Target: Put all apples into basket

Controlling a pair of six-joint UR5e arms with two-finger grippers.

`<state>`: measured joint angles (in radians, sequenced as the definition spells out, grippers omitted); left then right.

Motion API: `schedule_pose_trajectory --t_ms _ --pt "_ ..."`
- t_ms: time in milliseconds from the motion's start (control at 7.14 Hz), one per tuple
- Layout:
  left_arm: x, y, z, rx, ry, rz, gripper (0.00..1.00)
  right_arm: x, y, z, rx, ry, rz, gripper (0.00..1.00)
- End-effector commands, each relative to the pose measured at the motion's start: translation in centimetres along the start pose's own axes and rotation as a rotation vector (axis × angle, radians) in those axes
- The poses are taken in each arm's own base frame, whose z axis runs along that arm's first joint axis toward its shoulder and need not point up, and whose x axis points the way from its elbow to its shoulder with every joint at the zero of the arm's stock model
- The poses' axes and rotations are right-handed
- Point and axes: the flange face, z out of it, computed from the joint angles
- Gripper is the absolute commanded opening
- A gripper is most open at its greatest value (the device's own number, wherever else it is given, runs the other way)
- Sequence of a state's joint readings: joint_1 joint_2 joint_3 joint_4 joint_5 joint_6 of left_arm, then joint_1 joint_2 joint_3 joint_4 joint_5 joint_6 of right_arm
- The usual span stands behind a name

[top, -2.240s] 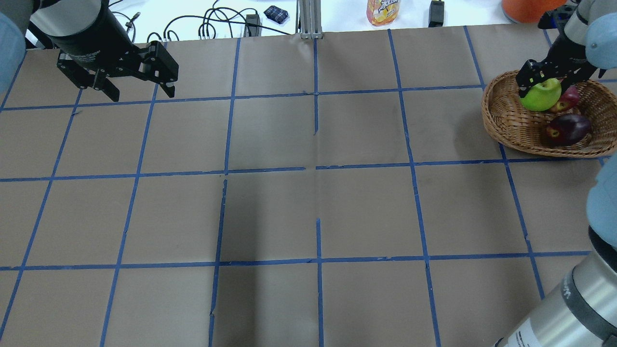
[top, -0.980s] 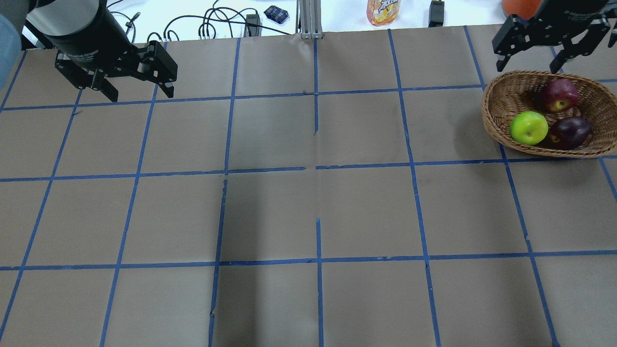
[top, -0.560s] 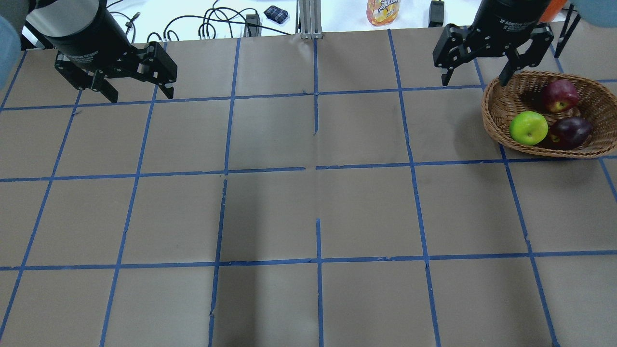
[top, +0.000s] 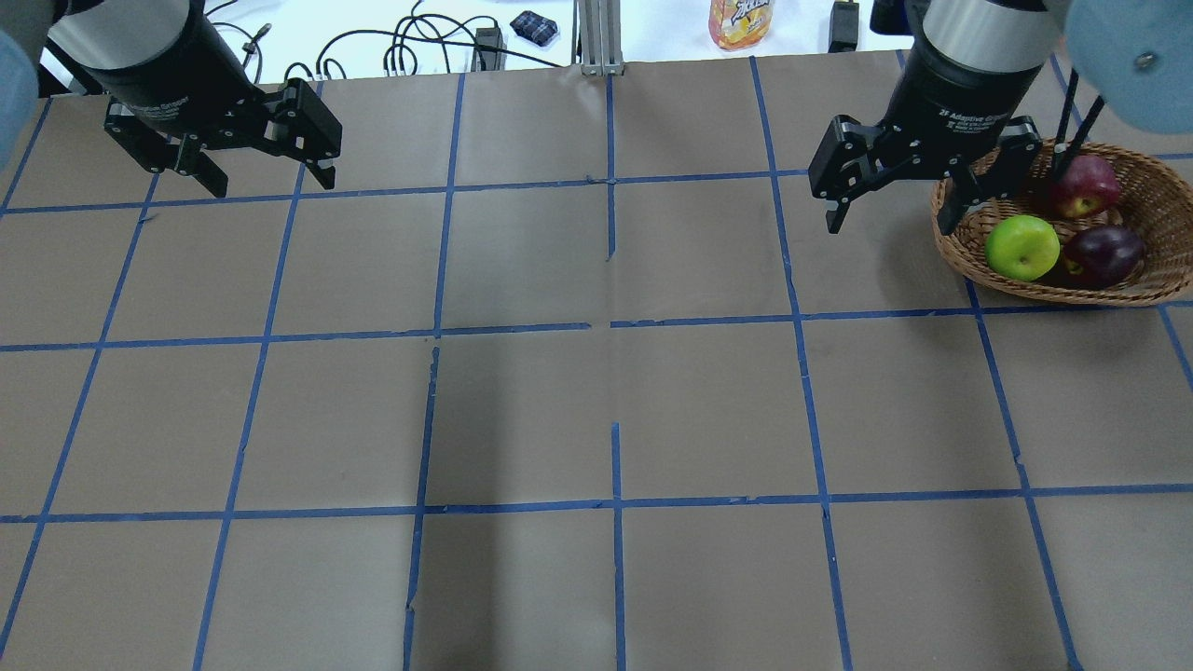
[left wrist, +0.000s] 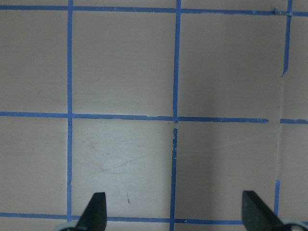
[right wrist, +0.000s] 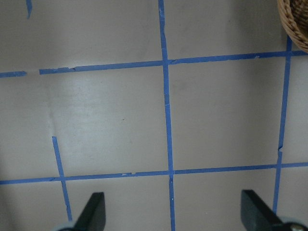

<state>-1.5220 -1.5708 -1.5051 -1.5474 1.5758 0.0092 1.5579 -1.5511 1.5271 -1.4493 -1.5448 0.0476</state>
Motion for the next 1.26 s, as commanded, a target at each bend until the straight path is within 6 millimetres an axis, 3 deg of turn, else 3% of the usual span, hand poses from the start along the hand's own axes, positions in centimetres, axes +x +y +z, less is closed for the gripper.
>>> schedule_pose_trajectory --t_ms 0,1120 --pt "-0.01 0.03 0.14 -0.003 0.0 0.0 1.0 0.68 0.37 -0.7 0.036 -0.006 0.021 1.0" --pt "-0.02 0.24 0.26 -0.005 -0.001 0.0 1.0 1.09 0.9 -1.4 0.047 0.019 0.023 1.0"
